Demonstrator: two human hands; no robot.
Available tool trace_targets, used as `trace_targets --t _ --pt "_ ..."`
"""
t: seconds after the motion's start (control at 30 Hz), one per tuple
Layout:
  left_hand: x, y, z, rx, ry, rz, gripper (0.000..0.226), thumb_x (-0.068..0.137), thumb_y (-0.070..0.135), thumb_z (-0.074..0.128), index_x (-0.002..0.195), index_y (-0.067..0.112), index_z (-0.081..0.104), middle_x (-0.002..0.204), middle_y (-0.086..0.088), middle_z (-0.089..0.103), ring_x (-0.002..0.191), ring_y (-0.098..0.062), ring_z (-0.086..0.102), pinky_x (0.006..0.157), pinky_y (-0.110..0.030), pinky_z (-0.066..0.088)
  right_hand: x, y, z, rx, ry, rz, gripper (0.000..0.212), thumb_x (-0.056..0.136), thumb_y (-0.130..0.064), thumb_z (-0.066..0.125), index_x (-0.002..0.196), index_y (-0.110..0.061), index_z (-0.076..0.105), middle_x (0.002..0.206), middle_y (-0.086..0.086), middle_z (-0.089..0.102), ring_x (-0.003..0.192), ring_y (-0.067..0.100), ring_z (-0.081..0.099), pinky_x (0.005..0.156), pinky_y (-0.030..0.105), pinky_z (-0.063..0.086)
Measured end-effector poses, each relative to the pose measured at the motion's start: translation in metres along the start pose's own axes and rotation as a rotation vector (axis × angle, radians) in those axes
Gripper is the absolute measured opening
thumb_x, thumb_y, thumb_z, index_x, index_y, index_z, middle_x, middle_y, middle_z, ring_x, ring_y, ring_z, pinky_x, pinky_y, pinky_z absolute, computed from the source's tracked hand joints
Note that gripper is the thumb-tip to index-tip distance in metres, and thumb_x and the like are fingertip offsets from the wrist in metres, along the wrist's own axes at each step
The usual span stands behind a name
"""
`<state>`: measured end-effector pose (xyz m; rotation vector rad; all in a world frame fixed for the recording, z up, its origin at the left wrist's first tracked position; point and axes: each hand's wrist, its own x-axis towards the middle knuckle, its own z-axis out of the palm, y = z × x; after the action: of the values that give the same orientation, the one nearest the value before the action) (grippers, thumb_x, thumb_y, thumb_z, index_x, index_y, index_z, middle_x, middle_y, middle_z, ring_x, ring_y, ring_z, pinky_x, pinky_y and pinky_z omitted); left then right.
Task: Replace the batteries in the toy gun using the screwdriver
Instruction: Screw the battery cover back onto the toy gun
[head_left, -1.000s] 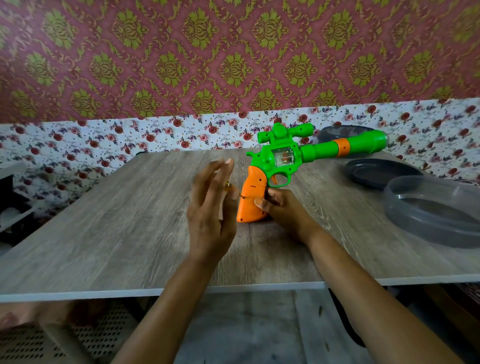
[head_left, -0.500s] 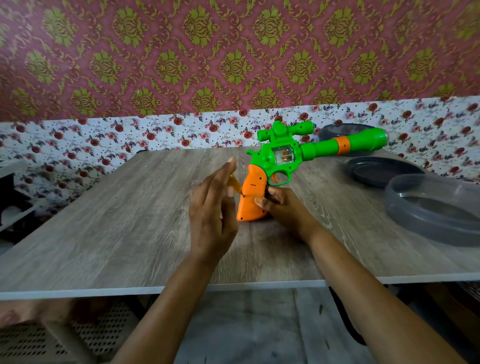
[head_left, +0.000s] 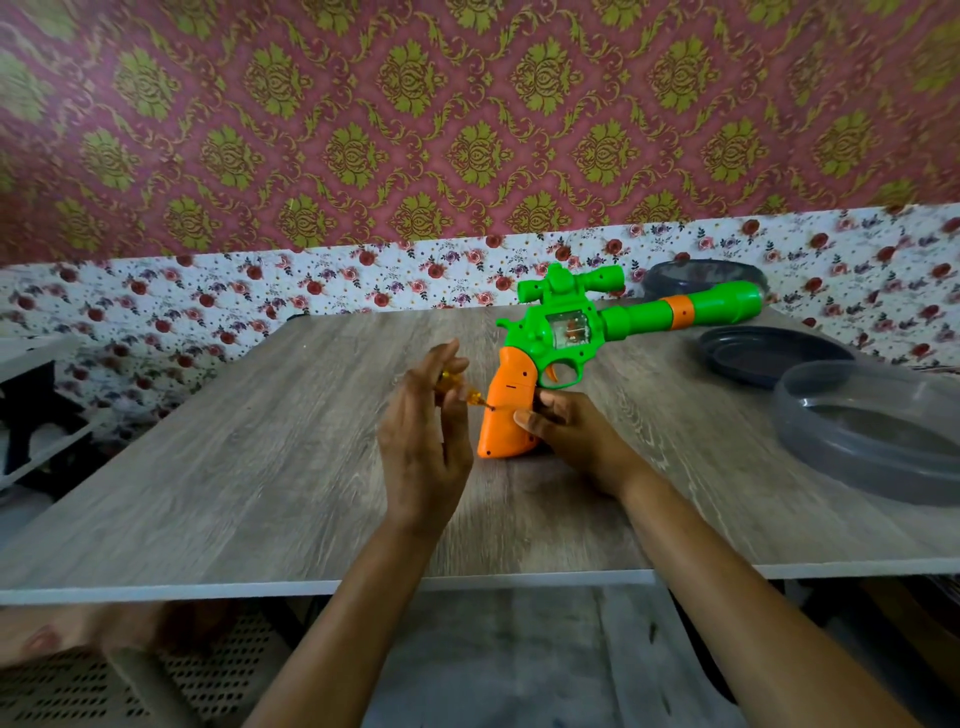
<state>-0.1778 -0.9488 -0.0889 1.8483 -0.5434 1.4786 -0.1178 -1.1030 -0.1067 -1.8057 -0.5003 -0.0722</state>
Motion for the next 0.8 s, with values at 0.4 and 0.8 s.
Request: trace_targets --t 0.4,0.8 --pt "-0.0016 0.0022 0.0033 -0.048 -0.100 0.068 0.044 0.092 -0.001 0.033 0.135 0.008 0.033 0.125 -0.009 0.055 0.110 -0.013 0.056 0.089 -0.006 0.041 0.0023 0.0006 -0.0001 0.024 -0.004 0.005 0.031 0.091 -0.005 0.051 0.122 -0.002 0.055 0.119 0.013 0.061 0.106 0.016 0.057 0.089 0.020 0.047" --pt "-0.0018 -0.0028 -0.0011 0.004 -0.067 0.105 0.030 0.093 0.012 0.045 0.123 0.016 0.044 0.105 -0.012 0.066 0.087 -0.011 0.060 0.067 -0.024 0.051 -0.0016 -0.0053 0.0005 0.034 0.004 0.023 0.030 0.091 -0.003 0.051 0.120 0.001 0.055 0.120 0.018 0.061 0.105 0.018 0.057 0.095 0.030 0.046"
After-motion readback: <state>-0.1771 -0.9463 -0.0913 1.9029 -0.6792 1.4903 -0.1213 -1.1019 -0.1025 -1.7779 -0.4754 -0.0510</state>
